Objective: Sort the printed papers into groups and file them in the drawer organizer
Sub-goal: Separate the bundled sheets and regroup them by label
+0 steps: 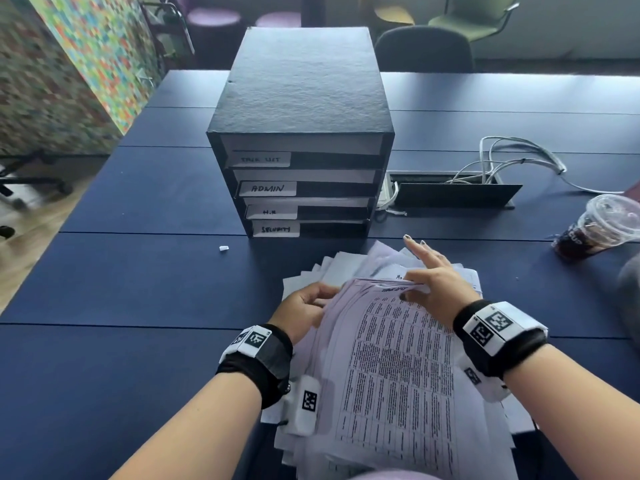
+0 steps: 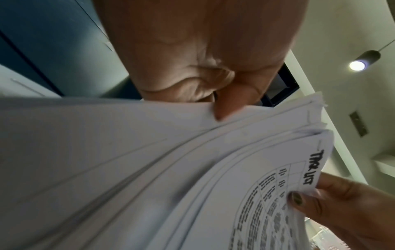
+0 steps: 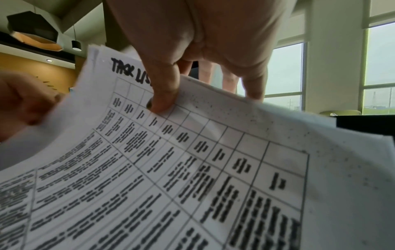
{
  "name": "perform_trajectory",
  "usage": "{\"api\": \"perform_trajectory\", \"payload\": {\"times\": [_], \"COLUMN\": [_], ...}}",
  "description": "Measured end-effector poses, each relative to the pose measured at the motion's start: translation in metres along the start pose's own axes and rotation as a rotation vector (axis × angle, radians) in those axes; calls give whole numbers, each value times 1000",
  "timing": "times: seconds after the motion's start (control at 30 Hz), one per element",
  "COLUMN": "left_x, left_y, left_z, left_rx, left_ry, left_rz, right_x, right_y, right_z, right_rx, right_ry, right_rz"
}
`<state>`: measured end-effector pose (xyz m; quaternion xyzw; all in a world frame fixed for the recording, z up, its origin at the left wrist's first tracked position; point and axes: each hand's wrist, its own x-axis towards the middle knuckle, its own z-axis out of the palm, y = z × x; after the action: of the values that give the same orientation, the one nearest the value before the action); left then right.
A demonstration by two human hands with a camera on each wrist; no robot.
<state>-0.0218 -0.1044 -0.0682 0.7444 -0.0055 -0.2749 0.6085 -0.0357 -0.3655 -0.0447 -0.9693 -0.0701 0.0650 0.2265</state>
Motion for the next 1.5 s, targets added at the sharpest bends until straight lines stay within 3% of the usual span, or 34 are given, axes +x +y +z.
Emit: {"api": "perform_trajectory", "payload": {"times": [0.1,0.23,0.33,0.43,0.63,0.83,0.93,1.1,1.27,1.5], "left_x": [-5,2,12,25,35,31,33,30,21,12], "left_y": [8,8,0,-11,-15,-10,-12,-7,13,37], "left_z": [1,8,13,6,-2,-3,-6,-5,-13,-30], "left_rx": [-126,-24,159,282,285,197,291,271,334,385], "left_ry": [-113,49,140,215,260,164,167,312,506,580], "left_rz": [-17,23,32,-68,-189,-127,-69,41,183,222], "right_x": [3,1,-4,-8,-12,-6,-5,-2,3,6], "right_y": [-1,-4,-7,-9,-9,-16,-20,-26,-26,-30], "right_z": [-3,-4,-4,-2,2,-2,-5,-18,-34,-41], "right_rx": [27,36,33,71,91,88,41,5,-28,0], "right_ry": [-56,-36,12,51,76,113,113,136,46,22], "right_rz": [-42,28,-6,-62,-117,-172,-176,-173,-105,-52]}}
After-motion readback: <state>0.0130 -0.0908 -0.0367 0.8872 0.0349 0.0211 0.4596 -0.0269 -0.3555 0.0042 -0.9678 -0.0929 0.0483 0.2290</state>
